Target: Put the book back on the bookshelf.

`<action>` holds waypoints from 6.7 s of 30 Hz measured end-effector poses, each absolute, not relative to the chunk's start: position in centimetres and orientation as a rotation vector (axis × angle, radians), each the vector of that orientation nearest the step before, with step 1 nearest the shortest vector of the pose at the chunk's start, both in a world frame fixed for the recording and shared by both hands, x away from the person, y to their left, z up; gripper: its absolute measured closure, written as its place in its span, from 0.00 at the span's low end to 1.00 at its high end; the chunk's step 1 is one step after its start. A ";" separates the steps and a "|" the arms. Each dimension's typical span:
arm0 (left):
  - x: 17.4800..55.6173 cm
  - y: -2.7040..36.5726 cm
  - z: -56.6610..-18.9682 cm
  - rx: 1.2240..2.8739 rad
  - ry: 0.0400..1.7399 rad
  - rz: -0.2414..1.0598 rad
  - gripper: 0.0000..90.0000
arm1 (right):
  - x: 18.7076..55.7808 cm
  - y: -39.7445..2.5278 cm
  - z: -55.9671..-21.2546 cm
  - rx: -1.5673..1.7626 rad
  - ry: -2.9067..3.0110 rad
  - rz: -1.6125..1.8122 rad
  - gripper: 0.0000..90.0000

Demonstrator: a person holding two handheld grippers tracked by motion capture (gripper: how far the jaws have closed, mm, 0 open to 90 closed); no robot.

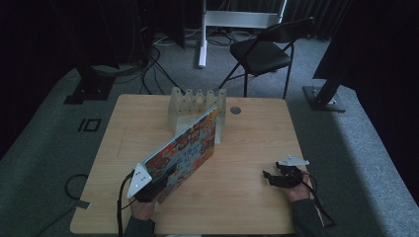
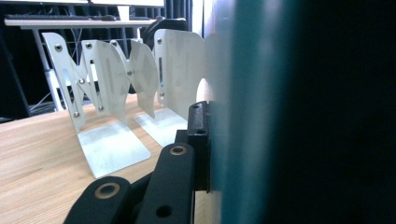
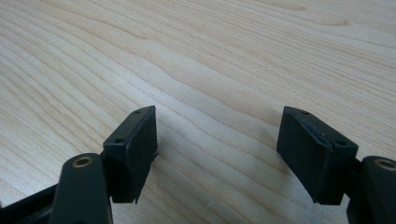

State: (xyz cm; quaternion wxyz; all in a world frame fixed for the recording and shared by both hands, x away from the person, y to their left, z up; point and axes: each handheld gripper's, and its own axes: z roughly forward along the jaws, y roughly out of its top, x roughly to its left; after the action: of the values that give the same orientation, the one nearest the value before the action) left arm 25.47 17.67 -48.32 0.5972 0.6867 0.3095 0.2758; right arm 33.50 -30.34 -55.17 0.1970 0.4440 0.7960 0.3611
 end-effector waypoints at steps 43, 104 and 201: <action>25.0 18.6 -48.2 1.571 0.771 0.669 0.90 | 33.5 -30.3 -55.2 1.244 2.229 1.011 0.31; 24.8 18.9 -47.1 1.529 0.857 0.714 0.90 | 33.5 -30.3 -55.2 1.244 2.229 1.011 0.31; 28.1 18.3 -44.9 1.463 0.970 0.897 0.90 | 33.5 -30.4 -55.2 1.243 2.229 1.013 0.31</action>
State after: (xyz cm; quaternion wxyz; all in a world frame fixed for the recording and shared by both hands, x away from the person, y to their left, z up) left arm 28.07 18.27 -44.88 0.5523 0.6187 0.4102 0.3792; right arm 33.51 -30.36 -55.17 0.1965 0.4440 0.7958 0.3619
